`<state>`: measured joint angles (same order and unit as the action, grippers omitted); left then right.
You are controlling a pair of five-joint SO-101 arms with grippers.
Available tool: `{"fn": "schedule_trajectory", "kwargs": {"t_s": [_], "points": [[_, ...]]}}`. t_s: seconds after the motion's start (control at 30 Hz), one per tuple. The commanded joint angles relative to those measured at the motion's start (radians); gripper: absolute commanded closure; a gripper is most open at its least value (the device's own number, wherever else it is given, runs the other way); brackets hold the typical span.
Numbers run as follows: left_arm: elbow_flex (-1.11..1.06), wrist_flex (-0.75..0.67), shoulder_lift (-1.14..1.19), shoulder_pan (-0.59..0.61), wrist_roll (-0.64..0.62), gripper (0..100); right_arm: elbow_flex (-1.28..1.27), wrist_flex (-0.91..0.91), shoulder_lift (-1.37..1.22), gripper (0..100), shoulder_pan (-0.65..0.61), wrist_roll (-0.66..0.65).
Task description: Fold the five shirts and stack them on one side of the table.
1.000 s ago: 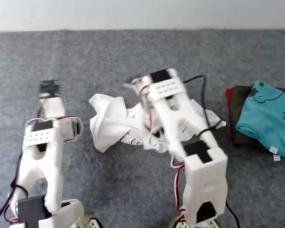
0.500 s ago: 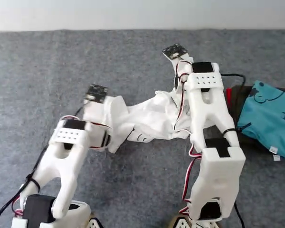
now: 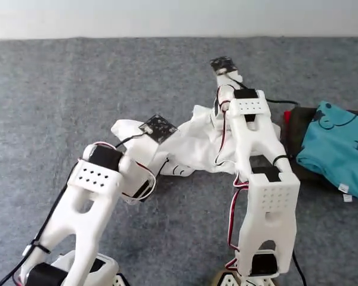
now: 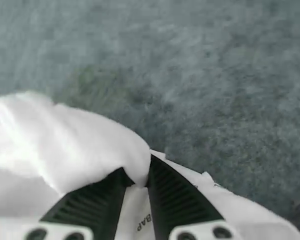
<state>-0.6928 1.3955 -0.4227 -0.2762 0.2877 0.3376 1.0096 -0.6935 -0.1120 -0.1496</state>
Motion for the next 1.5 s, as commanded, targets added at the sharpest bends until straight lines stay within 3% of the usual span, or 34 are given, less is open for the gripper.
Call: {"fn": "schedule_trajectory", "kwargs": {"t_s": [0.0, 0.2, 0.43, 0.57, 0.83, 0.97, 1.2, 1.47], "points": [[0.042, -0.083, -0.021, -0.041, 0.014, 86, 0.038, -0.042, -0.013, 99.1, 0.025, 0.129], [0.104, -0.212, 0.209, -0.127, -0.110, 86, 0.041, -0.054, -0.036, 99.1, 0.024, 0.129], [0.308, -0.115, 0.477, -0.094, -0.069, 88, 0.041, -0.056, -0.039, 99.1, 0.024, 0.129], [0.312, -0.068, 0.499, -0.052, -0.026, 88, 0.041, -0.056, -0.039, 99.0, 0.024, 0.129], [0.286, -0.040, 0.499, 0.002, -0.086, 88, 0.044, -0.064, -0.039, 99.0, 0.024, 0.127], [0.269, -0.083, 0.499, -0.023, -0.095, 88, 0.044, -0.064, -0.039, 99.0, 0.024, 0.127], [0.323, 0.038, 0.499, -0.106, -0.107, 88, 0.044, -0.064, -0.039, 99.0, 0.024, 0.127], [0.189, -0.127, 0.601, 0.023, -0.141, 86, 0.044, -0.064, -0.039, 98.8, 0.024, 0.127]]}}
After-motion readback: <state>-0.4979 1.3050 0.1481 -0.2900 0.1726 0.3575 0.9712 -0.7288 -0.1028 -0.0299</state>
